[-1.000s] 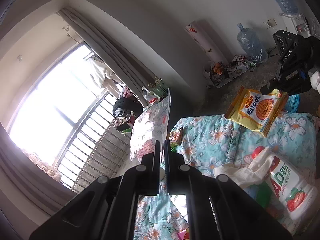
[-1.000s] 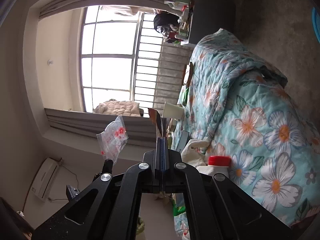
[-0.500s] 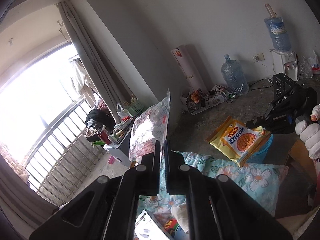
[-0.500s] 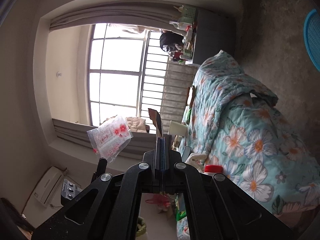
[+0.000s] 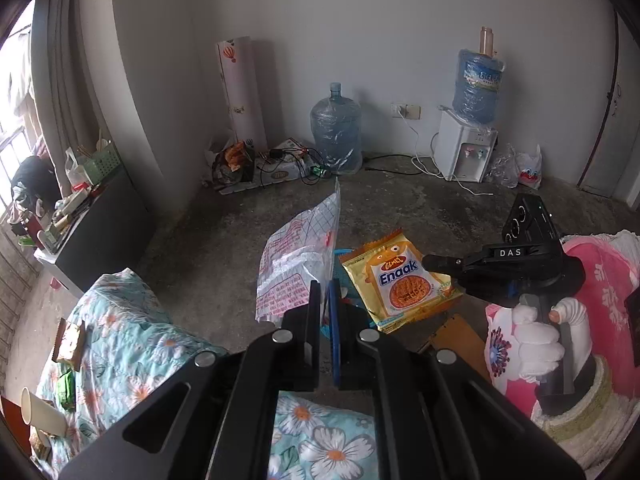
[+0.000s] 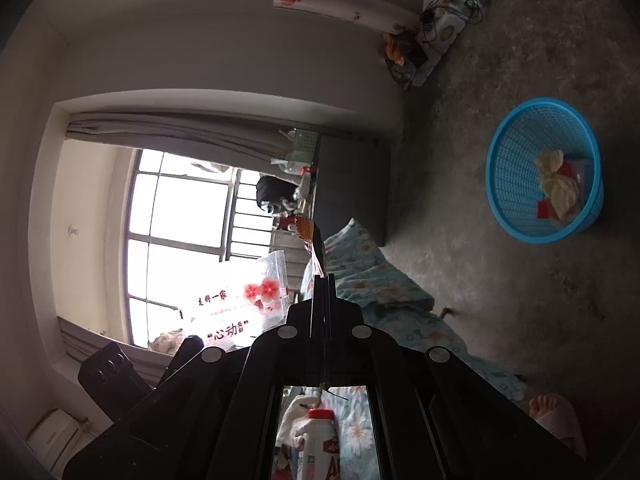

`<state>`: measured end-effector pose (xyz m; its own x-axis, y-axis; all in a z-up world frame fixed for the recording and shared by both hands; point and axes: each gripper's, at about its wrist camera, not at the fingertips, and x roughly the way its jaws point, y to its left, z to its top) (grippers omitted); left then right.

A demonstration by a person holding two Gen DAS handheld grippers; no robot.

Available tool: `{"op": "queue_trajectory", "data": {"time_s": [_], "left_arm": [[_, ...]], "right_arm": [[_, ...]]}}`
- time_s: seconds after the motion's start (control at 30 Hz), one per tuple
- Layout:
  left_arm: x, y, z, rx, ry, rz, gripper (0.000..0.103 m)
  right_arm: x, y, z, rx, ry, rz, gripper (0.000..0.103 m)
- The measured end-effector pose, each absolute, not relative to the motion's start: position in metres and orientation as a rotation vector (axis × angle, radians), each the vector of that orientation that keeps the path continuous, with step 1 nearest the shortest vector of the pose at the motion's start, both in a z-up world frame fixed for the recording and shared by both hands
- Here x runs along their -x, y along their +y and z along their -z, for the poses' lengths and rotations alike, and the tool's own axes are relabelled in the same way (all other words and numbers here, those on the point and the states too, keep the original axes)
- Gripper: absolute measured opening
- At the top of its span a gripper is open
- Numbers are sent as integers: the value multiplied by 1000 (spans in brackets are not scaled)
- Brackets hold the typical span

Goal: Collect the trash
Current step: 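Carry the bag and Enaak packet with both tools over the blue wastebasket, then open both tools to drop the bag and packet into the wastebasket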

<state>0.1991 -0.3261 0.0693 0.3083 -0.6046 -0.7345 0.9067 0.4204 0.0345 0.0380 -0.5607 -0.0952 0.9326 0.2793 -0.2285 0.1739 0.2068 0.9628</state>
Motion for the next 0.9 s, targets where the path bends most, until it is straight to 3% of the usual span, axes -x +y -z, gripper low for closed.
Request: {"op": "queue_trajectory", "data": {"time_s": [0.3, 0.6, 0.67, 0.7, 0.73, 0.77, 0.8, 0.9], "left_arm": [[-229, -458, 30, -523, 1005, 1127, 4], [-250, -534, 91, -559, 1066, 1099, 5], [-253, -545, 98, -540, 1042, 1102, 6], [-255, -551, 103, -533, 1036, 1101, 15], [-257, -556, 107, -525, 1038, 1096, 23], [-260, -560, 111, -514, 1045, 1083, 42], [-262, -562, 113, -498, 1045, 1071, 45], [-263, -560, 112, -436, 1044, 1086, 47]], "right_arm": [[-53, -599, 157, -1325, 489, 229, 0], [-90, -631, 217, -1315, 609, 349, 0], [-97, -642, 227, -1300, 625, 368, 4], [-100, -645, 231, -1290, 639, 389, 14], [-103, -649, 237, -1284, 653, 413, 34], [-104, -653, 243, -1284, 664, 443, 43], [-105, -656, 249, -1286, 673, 471, 48], [-96, -657, 259, -1312, 675, 510, 48]]}}
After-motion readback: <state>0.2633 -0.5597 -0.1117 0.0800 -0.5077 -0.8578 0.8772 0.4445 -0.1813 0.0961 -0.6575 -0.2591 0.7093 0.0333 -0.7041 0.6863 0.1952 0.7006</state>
